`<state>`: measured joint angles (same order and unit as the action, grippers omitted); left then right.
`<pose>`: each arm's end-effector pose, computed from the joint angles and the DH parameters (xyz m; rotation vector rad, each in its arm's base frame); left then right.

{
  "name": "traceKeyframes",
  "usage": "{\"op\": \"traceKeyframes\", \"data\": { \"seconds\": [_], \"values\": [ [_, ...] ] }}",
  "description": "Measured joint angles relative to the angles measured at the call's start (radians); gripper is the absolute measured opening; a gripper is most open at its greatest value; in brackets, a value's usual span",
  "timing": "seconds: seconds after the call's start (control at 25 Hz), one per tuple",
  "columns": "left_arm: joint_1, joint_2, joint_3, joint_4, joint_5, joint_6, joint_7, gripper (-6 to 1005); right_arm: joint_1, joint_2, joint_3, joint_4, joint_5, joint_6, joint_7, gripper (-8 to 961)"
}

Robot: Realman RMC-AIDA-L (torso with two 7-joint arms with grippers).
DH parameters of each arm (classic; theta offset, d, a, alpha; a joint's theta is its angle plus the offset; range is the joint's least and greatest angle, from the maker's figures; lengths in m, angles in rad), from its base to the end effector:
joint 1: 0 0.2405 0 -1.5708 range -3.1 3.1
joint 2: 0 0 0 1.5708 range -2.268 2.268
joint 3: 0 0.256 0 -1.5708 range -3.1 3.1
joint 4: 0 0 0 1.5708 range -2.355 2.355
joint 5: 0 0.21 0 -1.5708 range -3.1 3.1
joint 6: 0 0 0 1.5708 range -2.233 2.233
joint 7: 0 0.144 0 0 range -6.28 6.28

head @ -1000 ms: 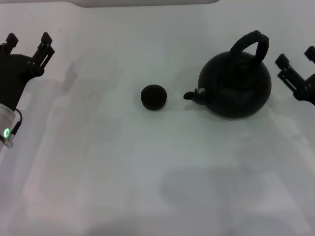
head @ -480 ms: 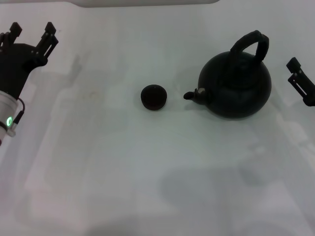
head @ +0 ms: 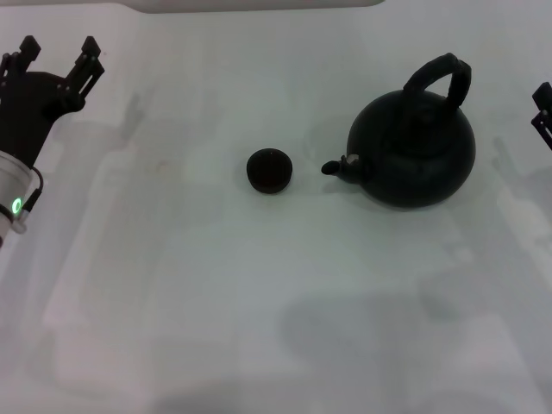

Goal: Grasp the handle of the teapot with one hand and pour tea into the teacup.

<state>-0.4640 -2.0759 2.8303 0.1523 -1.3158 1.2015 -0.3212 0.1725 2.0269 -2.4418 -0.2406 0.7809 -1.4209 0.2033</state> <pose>-0.3206 0.3239 -0.0324 -1.6609 -0.6884 -0.8279 0.3509 0.2392 -0.0081 -1.6404 0.5026 0.8061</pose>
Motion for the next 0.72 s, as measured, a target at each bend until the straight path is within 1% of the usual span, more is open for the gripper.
{"op": "traceKeyframes", "data": {
  "seconds": [0.16, 0.36, 0.72],
  "values": [
    [-0.001, -0.001, 0.0, -0.004, -0.003, -0.004, 0.002, 884, 0.006, 0.0, 0.0, -0.001, 0.002, 0.017, -0.036, 865],
    [0.006, -0.006, 0.0, -0.003, -0.003, -0.004, 0.008, 884, 0.007, -0.002, 0.0, 0.001, 0.002, 0.019, -0.037, 862],
    [0.011, -0.006, 0.0, 0.004, -0.002, 0.002, 0.008, 881, 0.009, -0.002, 0.0, 0.005, 0.003, 0.021, -0.038, 860]
  ]
}}
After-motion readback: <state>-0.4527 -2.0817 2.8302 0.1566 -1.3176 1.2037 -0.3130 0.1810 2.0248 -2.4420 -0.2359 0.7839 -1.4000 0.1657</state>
